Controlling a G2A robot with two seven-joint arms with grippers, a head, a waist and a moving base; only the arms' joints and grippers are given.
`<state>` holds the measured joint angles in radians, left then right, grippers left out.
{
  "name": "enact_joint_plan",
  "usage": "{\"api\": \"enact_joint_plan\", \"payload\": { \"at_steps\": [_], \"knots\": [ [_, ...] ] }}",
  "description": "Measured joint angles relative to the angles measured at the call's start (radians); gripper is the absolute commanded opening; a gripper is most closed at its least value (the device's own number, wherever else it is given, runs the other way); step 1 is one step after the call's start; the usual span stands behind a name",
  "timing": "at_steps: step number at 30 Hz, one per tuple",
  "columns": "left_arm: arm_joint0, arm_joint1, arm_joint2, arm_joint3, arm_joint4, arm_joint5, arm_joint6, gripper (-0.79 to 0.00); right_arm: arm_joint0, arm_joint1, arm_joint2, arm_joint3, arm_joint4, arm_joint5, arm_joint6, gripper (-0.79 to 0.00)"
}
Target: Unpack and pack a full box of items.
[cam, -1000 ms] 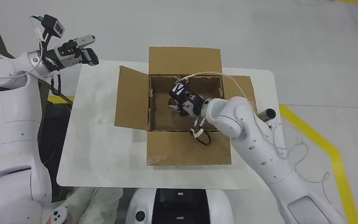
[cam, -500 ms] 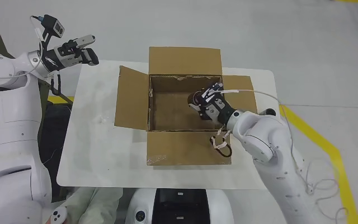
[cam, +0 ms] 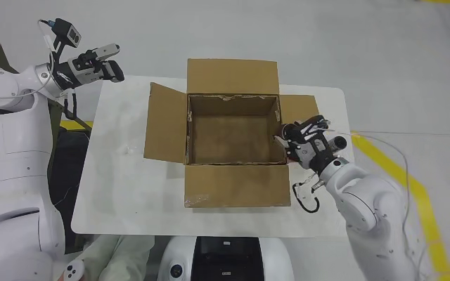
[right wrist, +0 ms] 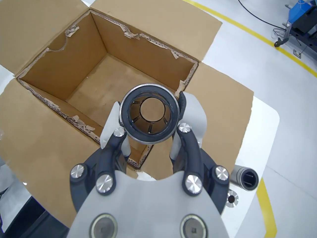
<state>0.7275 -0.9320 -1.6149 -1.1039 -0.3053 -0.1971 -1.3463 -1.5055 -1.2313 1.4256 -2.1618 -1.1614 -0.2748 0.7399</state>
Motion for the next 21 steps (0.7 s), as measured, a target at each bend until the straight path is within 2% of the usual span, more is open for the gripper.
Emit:
{"api": "enact_joint_plan", "payload": {
  "at_steps": [21],
  "knots": [
    [0.000,0.000,0.000,0.000,0.000,0.000,0.000,0.000,-0.307,0.020,0.255,-0.129,-0.018,0.084,-0.071,-0.785]
  ]
}}
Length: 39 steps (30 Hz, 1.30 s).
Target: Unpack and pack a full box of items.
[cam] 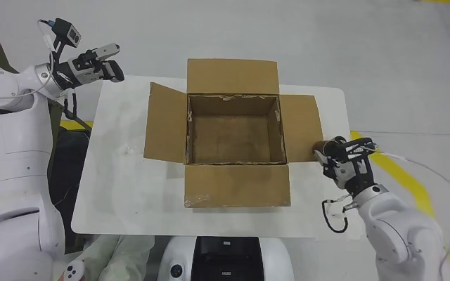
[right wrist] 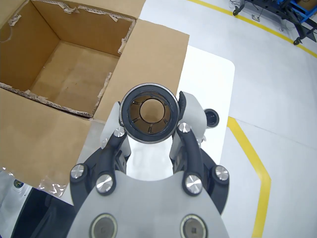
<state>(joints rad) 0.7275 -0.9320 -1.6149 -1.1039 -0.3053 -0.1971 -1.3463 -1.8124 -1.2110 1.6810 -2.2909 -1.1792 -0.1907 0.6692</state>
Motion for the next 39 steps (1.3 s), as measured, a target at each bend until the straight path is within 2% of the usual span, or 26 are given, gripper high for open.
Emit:
{"api": "enact_joint_plan", "payload": {
  "at_steps": [7,11,39],
  "knots": [
    [0.000,0.000,0.000,0.000,0.000,0.000,0.000,0.000,-0.086,-0.001,0.061,-0.008,0.019,0.037,-0.032,-0.785],
    [0.000,0.000,0.000,0.000,0.000,0.000,0.000,0.000,-0.100,0.000,0.080,0.016,0.052,0.029,-0.039,-0.785],
    [0.000,0.000,0.000,0.000,0.000,0.000,0.000,0.000,0.015,0.005,0.039,0.377,0.175,0.054,-0.018,-0.785]
  ]
}}
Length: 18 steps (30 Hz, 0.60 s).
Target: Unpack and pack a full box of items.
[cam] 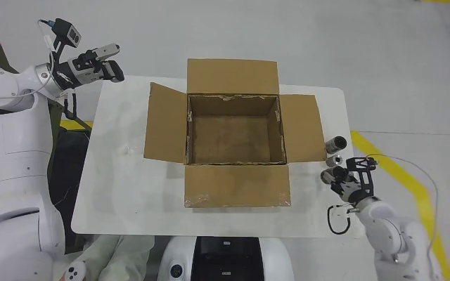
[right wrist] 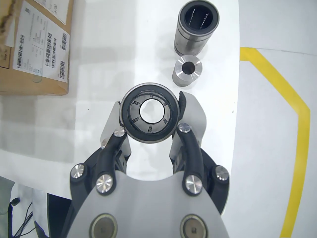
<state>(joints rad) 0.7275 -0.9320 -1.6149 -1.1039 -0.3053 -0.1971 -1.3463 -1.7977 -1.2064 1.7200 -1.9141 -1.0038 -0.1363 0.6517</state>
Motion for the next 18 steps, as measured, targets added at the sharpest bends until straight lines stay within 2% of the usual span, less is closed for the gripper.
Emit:
{"api": "enact_joint_plan", "payload": {
  "at_steps": [15,16,18],
  "knots": [
    [0.000,0.000,0.000,0.000,0.000,0.000,0.000,0.000,0.070,0.004,-0.020,0.132,0.000,0.018,-0.015,-0.785],
    [0.000,0.000,0.000,0.000,0.000,0.000,0.000,0.000,0.073,0.005,-0.021,0.135,0.001,0.018,-0.015,-0.760],
    [0.000,0.000,0.000,0.000,0.000,0.000,0.000,0.000,0.077,0.005,-0.024,0.141,0.002,0.017,-0.016,-0.637]
  ]
}}
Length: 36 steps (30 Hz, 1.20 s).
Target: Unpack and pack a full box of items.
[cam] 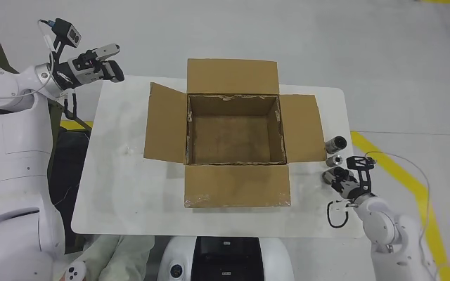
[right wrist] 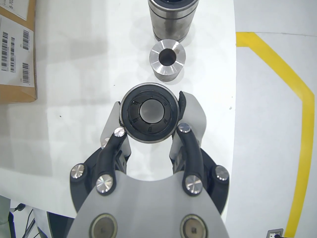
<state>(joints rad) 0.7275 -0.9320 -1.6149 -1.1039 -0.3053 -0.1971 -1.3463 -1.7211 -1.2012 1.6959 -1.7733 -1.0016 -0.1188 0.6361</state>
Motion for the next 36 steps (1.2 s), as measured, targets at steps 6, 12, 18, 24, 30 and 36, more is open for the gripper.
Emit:
{"api": "enact_joint_plan", "payload": {
  "at_steps": [6,12,18,24,30,36],
  "knots": [
    [0.000,0.000,0.000,0.000,0.000,0.000,0.000,0.000,0.006,0.002,-0.009,0.012,-0.010,0.005,0.002,-0.434],
    [0.000,0.000,0.000,0.000,0.000,0.000,0.000,0.000,-0.003,0.004,-0.010,0.003,-0.018,0.013,0.002,-0.105],
    [0.000,0.000,0.000,0.000,0.000,0.000,0.000,0.000,-0.017,0.006,-0.007,-0.026,-0.020,0.020,0.008,-0.006],
    [0.000,0.000,0.000,0.000,0.000,0.000,0.000,0.000,-0.078,0.009,0.020,-0.134,-0.051,0.063,0.032,0.000],
    [0.000,0.000,0.000,0.000,0.000,0.000,0.000,0.000,-0.147,0.012,0.053,-0.250,-0.054,0.049,0.047,0.000],
    [0.000,0.000,0.000,0.000,0.000,0.000,0.000,0.000,-0.189,0.013,0.076,-0.318,-0.053,0.036,0.036,0.000]
  ]
}}
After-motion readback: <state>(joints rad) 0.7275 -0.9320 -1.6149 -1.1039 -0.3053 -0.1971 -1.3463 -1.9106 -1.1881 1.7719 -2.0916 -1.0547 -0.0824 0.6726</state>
